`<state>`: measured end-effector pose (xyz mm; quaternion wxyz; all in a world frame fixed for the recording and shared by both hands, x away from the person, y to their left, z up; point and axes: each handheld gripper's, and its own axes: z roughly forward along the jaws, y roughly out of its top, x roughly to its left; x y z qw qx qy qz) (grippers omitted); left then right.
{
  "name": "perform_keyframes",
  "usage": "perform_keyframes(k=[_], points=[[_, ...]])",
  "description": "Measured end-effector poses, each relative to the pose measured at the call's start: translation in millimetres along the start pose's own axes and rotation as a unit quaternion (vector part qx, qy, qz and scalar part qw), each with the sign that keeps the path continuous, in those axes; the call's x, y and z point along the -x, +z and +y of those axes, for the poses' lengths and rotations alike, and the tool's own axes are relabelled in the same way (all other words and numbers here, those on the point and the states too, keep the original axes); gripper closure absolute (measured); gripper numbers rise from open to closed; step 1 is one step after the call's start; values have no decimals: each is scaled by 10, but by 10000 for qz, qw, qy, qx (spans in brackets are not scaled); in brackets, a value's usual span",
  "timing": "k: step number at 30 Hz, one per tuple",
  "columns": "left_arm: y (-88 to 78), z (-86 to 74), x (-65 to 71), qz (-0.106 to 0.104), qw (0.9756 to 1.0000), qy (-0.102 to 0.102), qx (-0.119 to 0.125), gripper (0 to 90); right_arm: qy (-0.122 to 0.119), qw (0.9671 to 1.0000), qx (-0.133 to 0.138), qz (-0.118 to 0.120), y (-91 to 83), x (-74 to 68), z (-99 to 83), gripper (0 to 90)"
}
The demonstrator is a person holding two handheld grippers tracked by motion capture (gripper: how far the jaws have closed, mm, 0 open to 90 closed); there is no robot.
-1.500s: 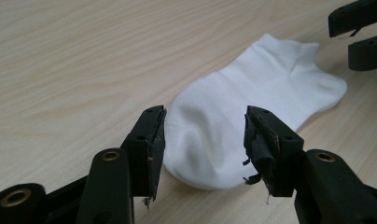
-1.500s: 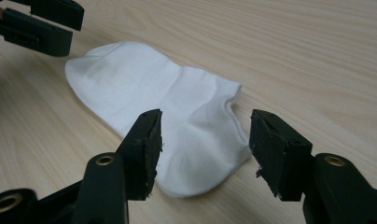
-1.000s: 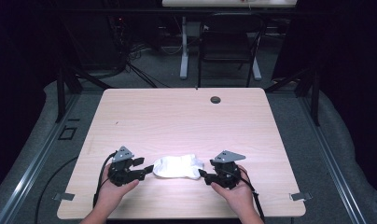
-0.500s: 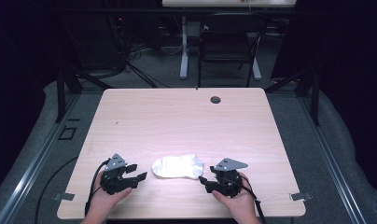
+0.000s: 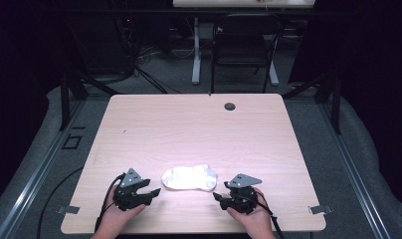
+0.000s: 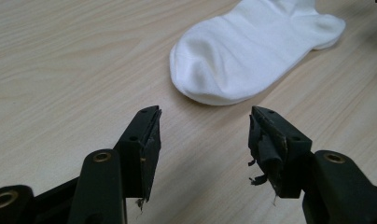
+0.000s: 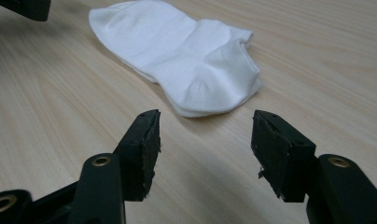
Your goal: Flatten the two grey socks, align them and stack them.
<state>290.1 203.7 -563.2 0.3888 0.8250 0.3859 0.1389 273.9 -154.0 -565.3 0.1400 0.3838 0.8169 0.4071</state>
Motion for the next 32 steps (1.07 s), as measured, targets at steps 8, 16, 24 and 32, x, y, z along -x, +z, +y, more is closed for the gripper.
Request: perform_keyframes(k=[8, 16, 24, 32], points=[[69, -15, -37, 84, 9999, 8, -88, 439, -42, 9999, -48, 119, 76, -55, -23, 426], [87, -6, -70, 81, 9999, -77, -59, 433, -270, 9994, -121, 165, 145, -118, -15, 423], [68, 4, -85, 75, 9999, -113, -13, 432, -284, 9994, -117, 128, 155, -97, -17, 420], [73, 14, -104, 55, 9999, -143, 17, 431, -216, 9997, -87, 30, 143, -53, -22, 419]])
